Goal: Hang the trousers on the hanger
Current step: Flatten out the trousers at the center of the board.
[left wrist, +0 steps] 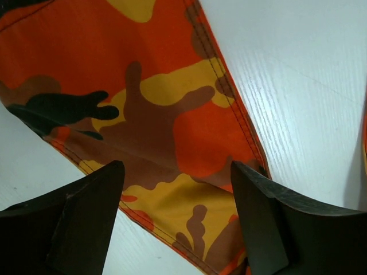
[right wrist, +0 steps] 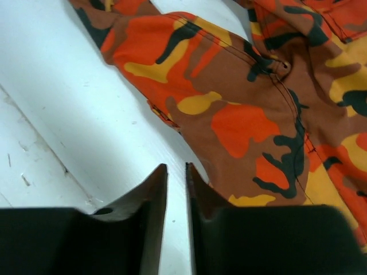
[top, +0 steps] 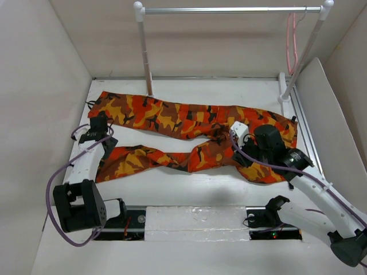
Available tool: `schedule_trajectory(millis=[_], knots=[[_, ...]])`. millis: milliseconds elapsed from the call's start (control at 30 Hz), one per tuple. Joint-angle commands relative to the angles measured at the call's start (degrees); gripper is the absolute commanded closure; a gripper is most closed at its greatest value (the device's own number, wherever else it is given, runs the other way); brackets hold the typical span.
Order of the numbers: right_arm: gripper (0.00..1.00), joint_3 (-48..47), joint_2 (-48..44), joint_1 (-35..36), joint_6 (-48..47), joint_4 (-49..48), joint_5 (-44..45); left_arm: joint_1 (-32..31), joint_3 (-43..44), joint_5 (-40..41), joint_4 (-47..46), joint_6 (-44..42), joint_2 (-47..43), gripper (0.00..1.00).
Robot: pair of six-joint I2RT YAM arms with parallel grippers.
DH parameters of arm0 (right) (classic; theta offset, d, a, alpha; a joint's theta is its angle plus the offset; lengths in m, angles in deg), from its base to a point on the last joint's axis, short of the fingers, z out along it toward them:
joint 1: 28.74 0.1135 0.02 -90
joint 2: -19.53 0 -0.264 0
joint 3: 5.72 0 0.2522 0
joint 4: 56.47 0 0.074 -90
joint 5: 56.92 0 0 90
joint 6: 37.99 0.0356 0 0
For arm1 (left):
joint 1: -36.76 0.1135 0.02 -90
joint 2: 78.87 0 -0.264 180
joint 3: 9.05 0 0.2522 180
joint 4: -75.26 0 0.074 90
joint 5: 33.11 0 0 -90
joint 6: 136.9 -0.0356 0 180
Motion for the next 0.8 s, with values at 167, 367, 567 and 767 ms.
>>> schedule_trajectory(millis=[167,367,567,767], knots=[[0.55,-0.85,1.35,3.31,-1.51,-3.62,-3.97,4.23,0.86,2.28,-5.12,5.5,8.98,0.27],[0.52,-0.94,3.01,6.03,-1.07,-3.88,-2.83,4.23,7.2,7.2,-4.25,1.99,16.98,0.31],[0.51,-1.2,4.34,6.56,-1.07,-4.23,-1.95,4.23,16.6,13.01,-0.37,1.38,24.73,0.3],[0.51,-1.46,5.39,6.56,-0.54,-4.14,-0.28,4.84,17.57,13.89,1.81,2.95,29.64,0.29]])
